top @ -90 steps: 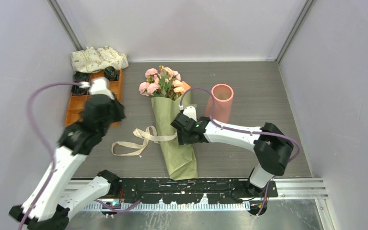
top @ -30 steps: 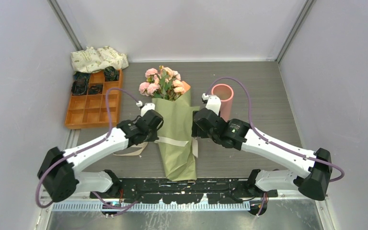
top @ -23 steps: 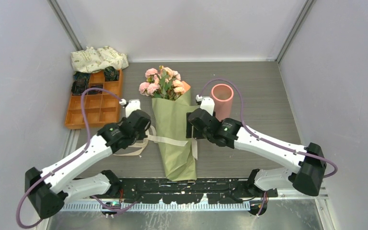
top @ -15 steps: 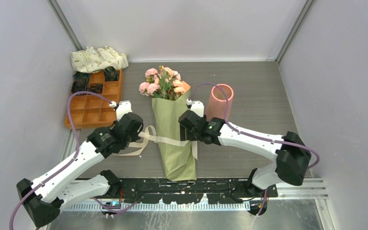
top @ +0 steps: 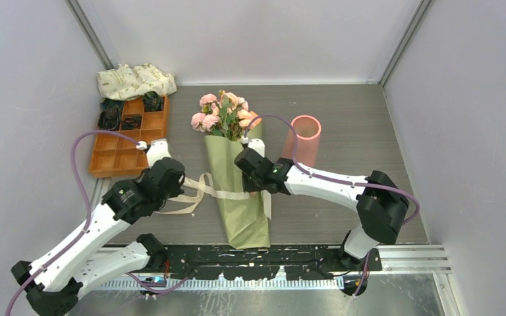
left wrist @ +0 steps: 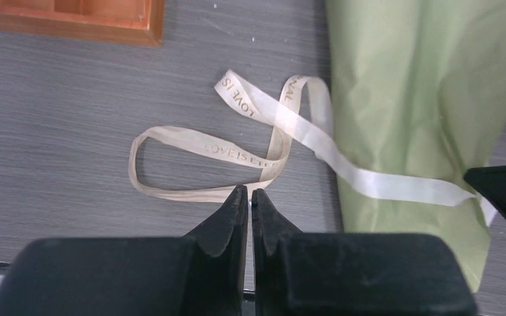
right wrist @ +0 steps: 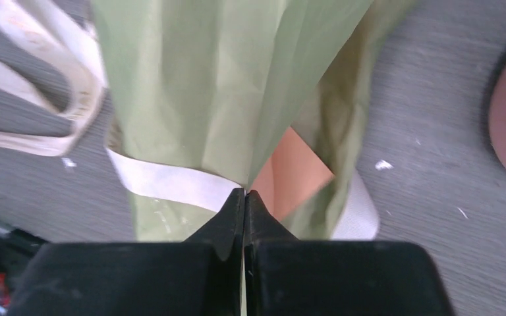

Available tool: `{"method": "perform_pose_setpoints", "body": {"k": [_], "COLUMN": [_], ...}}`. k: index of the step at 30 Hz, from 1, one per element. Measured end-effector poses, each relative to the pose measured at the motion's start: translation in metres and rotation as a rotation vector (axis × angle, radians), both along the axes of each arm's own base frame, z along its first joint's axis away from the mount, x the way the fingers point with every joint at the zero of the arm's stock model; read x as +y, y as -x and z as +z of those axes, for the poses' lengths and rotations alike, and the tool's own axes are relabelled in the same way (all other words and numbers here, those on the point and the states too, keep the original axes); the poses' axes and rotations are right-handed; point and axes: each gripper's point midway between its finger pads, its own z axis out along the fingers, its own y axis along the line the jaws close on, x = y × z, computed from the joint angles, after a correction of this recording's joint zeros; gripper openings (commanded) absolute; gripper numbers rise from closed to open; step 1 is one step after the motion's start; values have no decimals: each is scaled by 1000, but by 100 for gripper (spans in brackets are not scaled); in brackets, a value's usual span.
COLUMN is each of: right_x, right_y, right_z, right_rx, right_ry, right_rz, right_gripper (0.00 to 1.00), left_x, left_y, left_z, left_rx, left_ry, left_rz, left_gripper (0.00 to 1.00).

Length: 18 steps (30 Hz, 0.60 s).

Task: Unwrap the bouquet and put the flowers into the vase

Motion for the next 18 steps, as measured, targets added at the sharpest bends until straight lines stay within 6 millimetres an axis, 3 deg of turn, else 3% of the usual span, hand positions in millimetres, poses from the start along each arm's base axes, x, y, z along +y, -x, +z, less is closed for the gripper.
{"method": "perform_pose_setpoints", "body": {"k": [5, 8, 10, 12, 13, 15, 18], "right_x": [46, 91, 119, 146, 159, 181, 197], "right_y": [-15, -20, -17, -10, -6, 3, 15], "right_z": [49, 77, 83, 77, 71, 51, 18], "right_rx": [-56, -88, -83, -55, -34, 13, 84], "right_ry": [-113, -191, -228, -246, -251, -249, -228], "right_rz": [72, 142, 194, 247, 276, 326, 376], "right_gripper": [1, 1, 2, 14, 24, 35, 54], "left_x": [7, 13, 18, 24, 29, 36, 49], "left_y": [1, 4, 7, 11, 15, 19, 27], "left_z": [34, 50, 55, 58, 61, 67, 80], "left_rx": [-81, -119, -134, -146, -155, -174, -215], "left_ry": [50, 68, 74, 77, 78, 83, 97], "left_rz": [17, 29, 36, 41, 47, 57, 77], "left_gripper": [9, 9, 9, 9, 9, 9, 9]}}
